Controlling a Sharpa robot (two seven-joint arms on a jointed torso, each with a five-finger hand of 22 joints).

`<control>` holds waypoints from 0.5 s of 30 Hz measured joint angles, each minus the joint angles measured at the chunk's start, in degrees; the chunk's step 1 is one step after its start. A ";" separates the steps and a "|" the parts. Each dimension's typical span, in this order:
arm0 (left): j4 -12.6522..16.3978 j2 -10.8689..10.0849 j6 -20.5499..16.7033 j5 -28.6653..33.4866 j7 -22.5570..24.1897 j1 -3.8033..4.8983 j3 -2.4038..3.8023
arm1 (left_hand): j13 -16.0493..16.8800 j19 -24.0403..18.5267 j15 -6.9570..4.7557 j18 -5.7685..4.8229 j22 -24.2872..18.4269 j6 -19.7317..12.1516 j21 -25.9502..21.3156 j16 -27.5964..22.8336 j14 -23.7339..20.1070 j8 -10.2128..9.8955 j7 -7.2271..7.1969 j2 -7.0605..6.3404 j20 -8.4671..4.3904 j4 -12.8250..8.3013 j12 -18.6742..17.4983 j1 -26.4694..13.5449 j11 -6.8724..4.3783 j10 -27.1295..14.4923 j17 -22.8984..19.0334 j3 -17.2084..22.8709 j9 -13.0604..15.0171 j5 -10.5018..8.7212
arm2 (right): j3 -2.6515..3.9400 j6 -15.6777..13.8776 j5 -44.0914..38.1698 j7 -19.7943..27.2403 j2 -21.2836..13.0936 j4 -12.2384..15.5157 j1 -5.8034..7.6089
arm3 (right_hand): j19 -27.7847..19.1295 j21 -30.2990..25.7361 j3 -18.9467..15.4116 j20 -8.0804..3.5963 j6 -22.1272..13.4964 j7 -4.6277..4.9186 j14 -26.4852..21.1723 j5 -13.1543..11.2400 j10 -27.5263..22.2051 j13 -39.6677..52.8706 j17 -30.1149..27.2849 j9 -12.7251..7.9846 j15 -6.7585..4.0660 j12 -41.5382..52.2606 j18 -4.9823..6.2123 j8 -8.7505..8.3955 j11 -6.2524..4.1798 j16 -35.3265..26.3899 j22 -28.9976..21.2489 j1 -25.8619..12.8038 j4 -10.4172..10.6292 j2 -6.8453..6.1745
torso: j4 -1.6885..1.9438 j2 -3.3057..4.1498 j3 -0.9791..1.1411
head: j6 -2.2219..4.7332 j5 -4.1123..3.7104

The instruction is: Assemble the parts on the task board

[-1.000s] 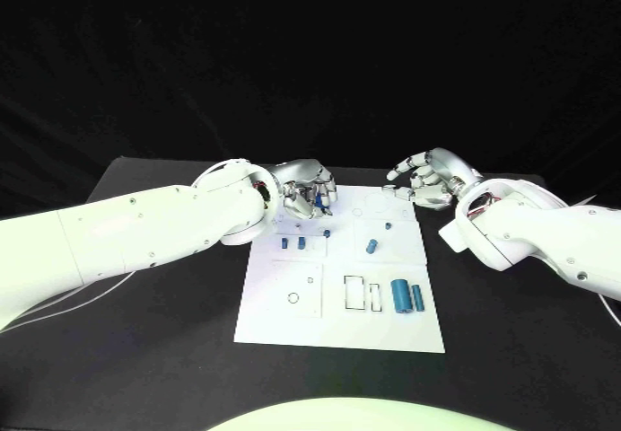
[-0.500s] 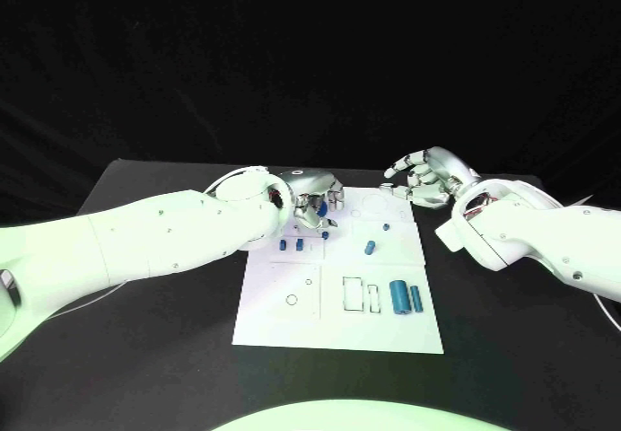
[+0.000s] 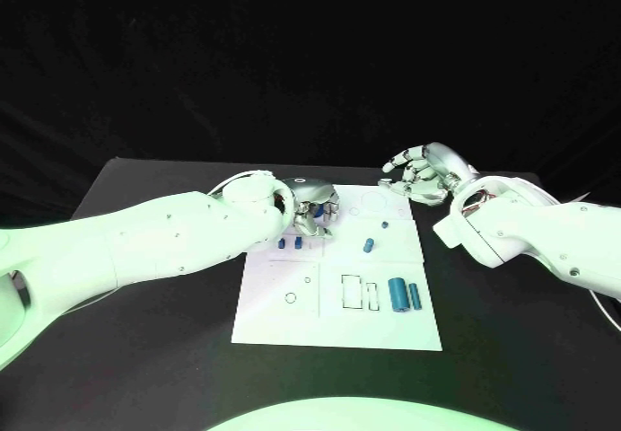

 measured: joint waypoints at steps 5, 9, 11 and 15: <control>-0.28 0.21 0.90 -0.40 -0.74 -0.36 -0.07 | -0.19 0.31 0.00 0.00 0.57 0.43 0.49 0.23 0.00 -0.21 0.00 0.00 -0.08 -0.11 -0.21 0.00 0.02 0.36 0.03 0.11 -0.31 0.00 | 0.00 -0.81 0.44 0.66 0.00 -0.01 0.00 | -6.78 -21.22 3.30 -0.05 -1.09 0.26 -2.26 0.23 -5.20 -11.75 -10.74 -0.49 -0.28 -11.43 3.90 1.52 0.15 -11.60 -9.40 -0.39 -0.08 -1.39 | 0.03 -0.04 0.00 | -0.04 -0.14; -0.59 0.28 1.34 -0.60 -1.19 -0.62 -0.09 | -0.33 0.31 0.00 0.00 0.70 0.63 0.52 0.23 0.00 -0.38 0.20 0.00 -0.08 -0.12 -0.51 0.00 0.02 0.36 -0.10 0.24 -0.47 0.00 | 0.00 -1.49 0.96 1.37 0.00 -0.04 0.00 | -10.31 -37.36 5.49 0.13 -1.67 0.46 -5.56 0.23 -6.21 -16.07 -19.70 -0.83 -0.17 -14.50 5.32 2.33 0.15 -21.76 -20.26 -0.95 -0.50 -1.95 | 0.03 -0.06 0.00 | -0.07 -0.26; -0.80 0.33 1.48 -0.68 -1.39 -0.80 -0.09 | -0.43 0.31 0.00 0.00 0.87 0.63 0.69 0.51 0.00 -0.53 0.20 0.00 -0.08 -0.10 -0.56 0.00 0.02 0.36 -0.10 0.45 -0.60 0.00 | 0.00 -1.80 1.22 1.71 0.00 -0.05 0.00 | -10.31 -38.73 5.63 0.13 -1.67 0.46 -5.55 0.23 -6.23 -16.66 -20.30 -0.87 -0.17 -14.68 5.31 2.53 0.14 -22.62 -21.33 -1.04 -0.65 -2.04 | 0.03 -0.06 0.01 | -0.08 -0.32; -1.25 0.46 1.55 -0.76 -1.67 -1.18 -0.10 | -0.77 0.66 0.27 -0.01 2.18 1.24 2.03 1.16 0.34 -1.04 0.30 0.07 -0.07 -0.48 -1.01 0.07 0.00 1.06 0.10 1.61 -1.05 0.00 | 0.00 -2.24 1.61 2.21 -0.02 -0.05 0.00 | -10.31 -40.01 6.04 0.13 -1.67 0.46 -5.55 0.23 -6.23 -17.57 -20.68 -0.95 -0.17 -14.75 5.31 2.95 0.14 -23.60 -22.55 -1.06 -0.73 -2.06 | 0.03 -0.07 0.01 | -0.09 -0.49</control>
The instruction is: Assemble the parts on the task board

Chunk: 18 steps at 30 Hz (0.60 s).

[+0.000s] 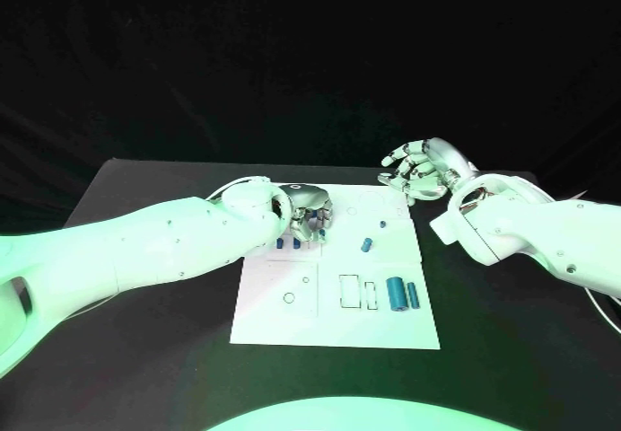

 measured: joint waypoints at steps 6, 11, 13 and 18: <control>-0.40 0.20 -0.11 -0.01 -0.19 -0.34 0.00 | -1.37 0.56 -0.18 0.00 2.85 2.05 2.69 1.41 0.60 -1.20 -0.10 0.29 0.08 -1.36 -1.88 0.66 0.02 2.17 0.03 4.99 -1.41 0.00 | 0.00 -0.40 0.36 0.49 -0.02 0.01 0.00 | 0.22 -0.71 0.15 -0.22 -0.20 -0.20 0.00 0.00 0.00 -0.35 -0.19 -0.06 0.00 -0.14 0.00 0.00 -0.01 -0.45 -0.56 -0.21 -0.15 -0.21 | -0.01 0.01 0.01 | 0.09 -0.18; -0.46 0.34 -0.23 0.07 -0.20 -0.39 0.02 | -1.97 1.18 -0.37 0.01 4.91 3.17 4.46 2.39 1.41 -1.79 -0.19 0.29 -0.13 -2.56 -2.59 0.66 -0.27 3.51 0.51 7.30 -1.97 0.00 | 0.00 -0.55 0.54 0.73 -0.03 0.01 0.00 | 0.45 -1.15 0.30 0.00 -0.21 -0.20 0.01 0.00 0.00 -0.58 -0.32 -0.14 0.00 -0.14 0.00 0.00 -0.01 -0.77 -0.93 -0.21 -0.30 -0.21 | -0.01 0.01 0.03 | 0.12 -0.23; -0.48 0.40 -0.25 0.14 -0.20 -0.42 0.03 | -2.12 1.38 -0.45 0.01 5.61 3.67 5.09 2.94 1.89 -2.01 -0.30 0.29 -0.33 -2.94 -3.05 0.66 -0.31 4.11 0.80 8.17 -2.13 0.00 | 0.00 -0.58 0.59 0.80 -0.02 0.01 0.00 | 0.45 -1.23 0.32 0.00 -0.21 -0.21 0.01 0.00 0.00 -0.60 -0.35 -0.14 0.00 -0.14 0.00 0.00 -0.01 -0.77 -0.97 -0.21 -0.28 -0.21 | -0.01 0.01 0.04 | 0.11 -0.25; -0.52 0.45 -0.27 0.33 -0.22 -0.43 0.04 | -2.38 1.97 -0.40 -0.05 7.07 4.12 6.06 3.75 2.46 -2.11 -0.31 0.71 -0.21 -3.70 -3.37 0.25 -0.31 4.74 1.49 9.17 -2.26 0.00 | 0.00 -0.60 0.68 0.88 0.04 -0.02 0.00 | 0.44 -1.50 0.46 0.00 -0.21 -0.21 0.01 0.00 0.00 -0.72 -0.42 -0.13 0.00 -0.14 0.00 0.00 -0.01 -0.77 -1.18 -0.21 -0.15 -0.21 | 0.01 0.01 0.05 | 0.01 -0.25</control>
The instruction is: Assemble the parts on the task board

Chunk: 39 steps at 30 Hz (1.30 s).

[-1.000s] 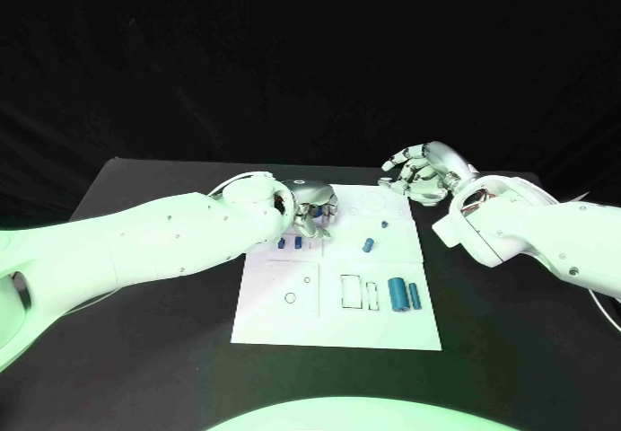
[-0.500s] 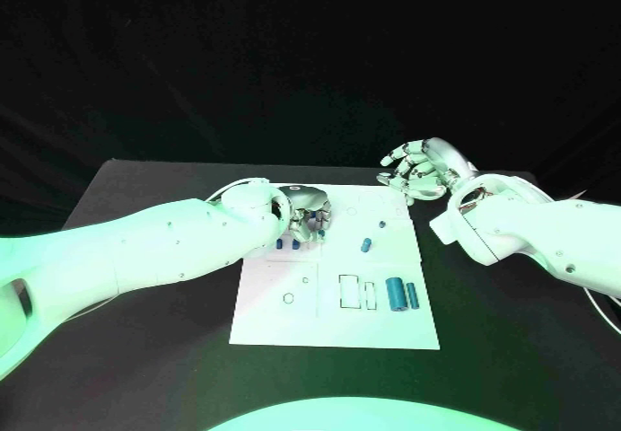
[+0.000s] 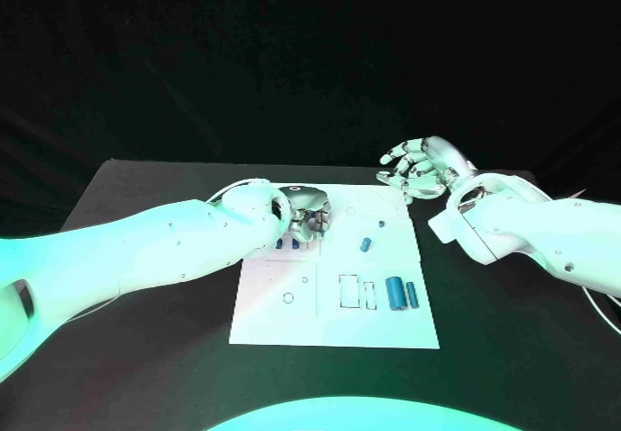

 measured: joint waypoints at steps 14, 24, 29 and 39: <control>-0.22 0.12 0.01 0.67 -0.24 -0.02 0.02 | 0.10 2.70 -0.51 -0.88 5.46 1.83 4.42 2.74 2.55 -0.42 -0.38 0.67 -0.16 -3.28 -0.55 -0.67 -0.63 2.48 3.09 2.70 -0.14 0.00 | 0.00 0.01 0.13 0.08 0.09 -0.06 0.00 | 0.00 -0.44 0.15 0.00 -0.01 -0.01 0.00 0.00 0.00 -0.20 -0.05 -0.06 0.00 -0.22 0.00 0.00 0.00 -0.44 -0.33 -0.31 -0.15 -0.31 | 0.04 0.01 -0.01 | -0.10 0.00; -1.24 0.40 -1.17 1.17 -0.11 -0.05 -0.01 | 0.19 3.80 -0.85 -1.79 8.01 3.06 6.53 3.61 3.60 -0.72 -0.41 1.27 -0.42 -5.54 -1.67 -0.54 -0.74 4.20 3.84 4.00 -0.15 0.00 | 0.00 0.02 0.16 0.11 0.12 -0.07 0.00 | 0.00 -0.44 0.15 0.00 -0.01 -0.01 0.00 0.00 0.01 -0.30 -0.05 -0.06 0.00 -0.22 -0.01 0.23 0.01 -0.44 -0.47 -0.30 -0.15 -0.30 | 0.02 -0.01 -0.03 | -0.11 -0.02; -1.44 0.39 -2.35 1.71 0.16 -0.09 -0.03 | 0.00 3.92 -0.99 -1.78 8.68 3.44 7.01 3.84 3.85 -1.11 -0.40 1.56 -0.54 -6.02 -2.77 -0.84 -0.72 4.79 4.01 4.18 -0.15 0.00 | 0.00 0.03 0.18 0.12 0.13 -0.08 -0.01 | 0.00 -0.44 0.15 0.00 -0.01 -0.01 0.01 0.00 0.02 -0.30 -0.05 -0.06 0.00 -0.22 0.00 0.23 0.01 -0.44 -0.47 -0.30 -0.15 -0.30 | 0.02 -0.01 -0.03 | -0.04 -0.04; -0.89 -0.28 -4.95 3.84 1.40 -0.18 0.02 | -0.21 4.33 -0.79 -1.77 9.52 3.85 7.62 3.84 4.06 -1.39 -0.40 1.71 -0.54 -6.42 -4.05 -1.75 -0.72 5.81 4.00 4.58 -0.15 0.00 | 0.00 0.06 0.23 0.15 0.19 -0.12 -0.03 | 0.00 -0.44 0.15 0.00 -0.02 -0.02 0.00 0.00 0.07 -0.42 -0.04 -0.05 0.00 -0.22 -0.01 0.23 0.06 -0.44 -0.57 -0.30 -0.15 -0.30 | 0.00 -0.02 -0.04 | 0.10 -0.05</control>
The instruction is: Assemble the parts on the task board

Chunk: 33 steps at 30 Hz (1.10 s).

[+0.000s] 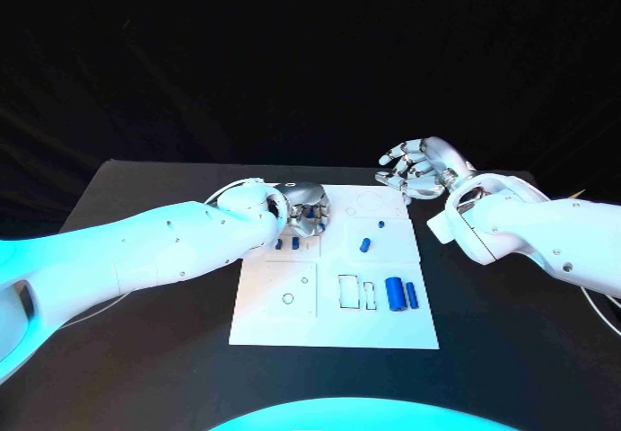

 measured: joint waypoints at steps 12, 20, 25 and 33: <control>3.68 -4.43 -0.65 4.35 0.95 -0.02 2.57 | -0.14 0.22 0.01 0.01 0.53 0.62 0.33 0.23 0.40 -0.28 0.21 -0.07 0.18 -0.15 -1.13 -0.98 -0.09 0.51 -0.03 0.15 -0.02 0.00 | 0.00 0.03 0.07 0.02 -0.08 -0.05 -0.05 | 0.21 -0.29 0.00 -0.22 -0.01 -0.01 0.00 0.00 0.05 -0.07 0.00 -0.06 0.00 0.00 -0.01 0.00 0.05 -0.23 -0.08 0.00 0.00 0.00 | 0.08 -0.09 0.03 | 0.09 -0.07; 7.01 -8.72 0.14 6.92 0.72 0.18 4.55 | -0.17 0.81 -0.10 0.00 1.66 0.93 0.98 0.58 0.93 -0.28 -0.09 -0.30 -0.01 -0.47 -1.77 -1.21 -0.19 1.43 0.55 0.14 0.08 0.00 | 0.00 0.04 0.10 0.03 -0.16 -0.12 -0.07 | 0.21 -0.67 0.00 -0.22 -0.26 0.10 0.00 0.00 0.05 -0.16 -0.15 -0.06 0.00 0.00 -0.01 0.00 0.05 -0.45 -0.30 0.00 0.00 0.00 | 0.14 -0.13 0.04 | 0.07 -0.03; 7.50 -10.02 1.46 7.70 0.22 0.34 4.90 | -0.17 1.22 -0.10 -0.90 1.87 0.93 1.22 0.58 0.93 -0.28 -0.09 -0.30 -0.01 -0.47 -2.11 -1.21 -0.19 1.43 0.58 0.14 0.08 0.00 | 0.00 0.04 0.12 0.03 -0.20 -0.15 -0.11 | 0.21 -0.67 0.00 -0.22 -0.27 0.11 0.00 0.00 0.06 -0.16 -0.16 -0.06 0.00 0.00 -0.01 0.00 0.06 -0.45 -0.33 0.00 0.00 0.00 | 0.12 -0.08 -0.01 | 0.06 0.06; 6.55 -10.17 4.17 6.96 -0.67 0.40 4.82 | -0.23 1.22 -0.10 -0.89 1.73 0.93 1.22 0.57 0.93 -0.61 -0.09 -0.30 -0.01 -0.57 -2.47 -1.81 -0.20 1.84 -0.07 0.04 0.08 0.00 | 0.00 0.04 0.15 0.03 -0.25 -0.15 -0.13 | 0.21 -0.67 0.00 -0.21 -0.27 0.11 0.00 0.00 0.06 -0.16 -0.16 -0.06 0.00 0.00 -0.01 0.00 0.06 -0.45 -0.33 0.00 0.00 0.00 | 0.11 -0.01 -0.05 | -0.11 0.21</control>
